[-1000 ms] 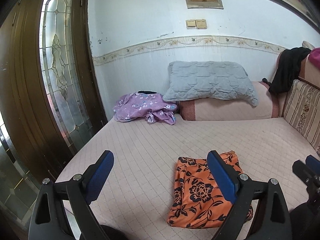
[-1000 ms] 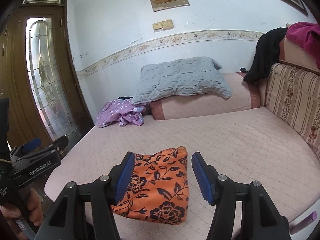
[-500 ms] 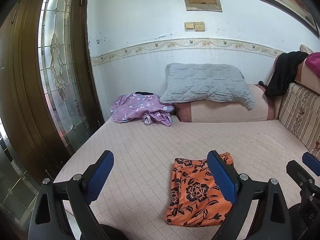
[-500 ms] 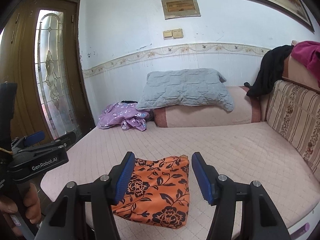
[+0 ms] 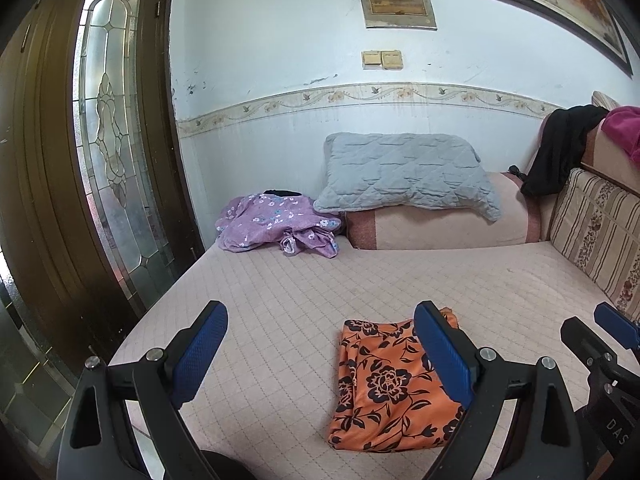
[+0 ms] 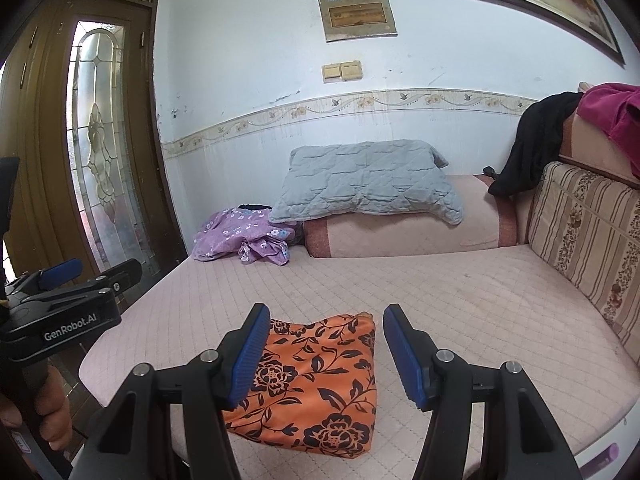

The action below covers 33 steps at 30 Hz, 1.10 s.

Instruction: Fold small clothes

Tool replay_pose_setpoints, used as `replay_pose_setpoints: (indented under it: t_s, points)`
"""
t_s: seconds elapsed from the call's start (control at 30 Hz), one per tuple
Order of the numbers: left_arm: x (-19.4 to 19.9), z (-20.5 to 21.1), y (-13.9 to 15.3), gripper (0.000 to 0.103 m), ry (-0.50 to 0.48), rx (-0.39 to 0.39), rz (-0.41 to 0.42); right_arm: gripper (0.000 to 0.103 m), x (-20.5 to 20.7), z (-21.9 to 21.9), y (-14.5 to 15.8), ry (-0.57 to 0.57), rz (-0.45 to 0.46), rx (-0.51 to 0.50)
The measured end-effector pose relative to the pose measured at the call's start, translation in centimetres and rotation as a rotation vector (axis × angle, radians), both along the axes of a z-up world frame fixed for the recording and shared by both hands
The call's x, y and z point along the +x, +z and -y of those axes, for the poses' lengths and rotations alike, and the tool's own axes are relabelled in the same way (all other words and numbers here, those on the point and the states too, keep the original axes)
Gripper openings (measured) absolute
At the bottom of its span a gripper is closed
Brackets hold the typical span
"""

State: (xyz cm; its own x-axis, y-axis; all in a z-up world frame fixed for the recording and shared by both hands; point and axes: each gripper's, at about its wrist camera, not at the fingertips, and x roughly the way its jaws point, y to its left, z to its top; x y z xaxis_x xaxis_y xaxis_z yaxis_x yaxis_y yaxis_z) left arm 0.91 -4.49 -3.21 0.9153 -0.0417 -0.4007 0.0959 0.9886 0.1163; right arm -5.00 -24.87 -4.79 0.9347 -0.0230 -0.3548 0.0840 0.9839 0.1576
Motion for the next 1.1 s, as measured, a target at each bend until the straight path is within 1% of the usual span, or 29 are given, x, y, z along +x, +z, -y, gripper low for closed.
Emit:
replay_pose_setpoints:
  t_s: [0.57,1.1]
  points:
    - [-0.2,-0.5,0.0,0.094,-0.011,-0.006,0.002,0.063,0.0,-0.7,0.3,-0.005,0.019,-0.027]
    - [0.2,-1.1,0.0,0.094,-0.018,-0.012,-0.004,0.063,0.9,-1.5,-0.2,0.009,0.002,-0.043]
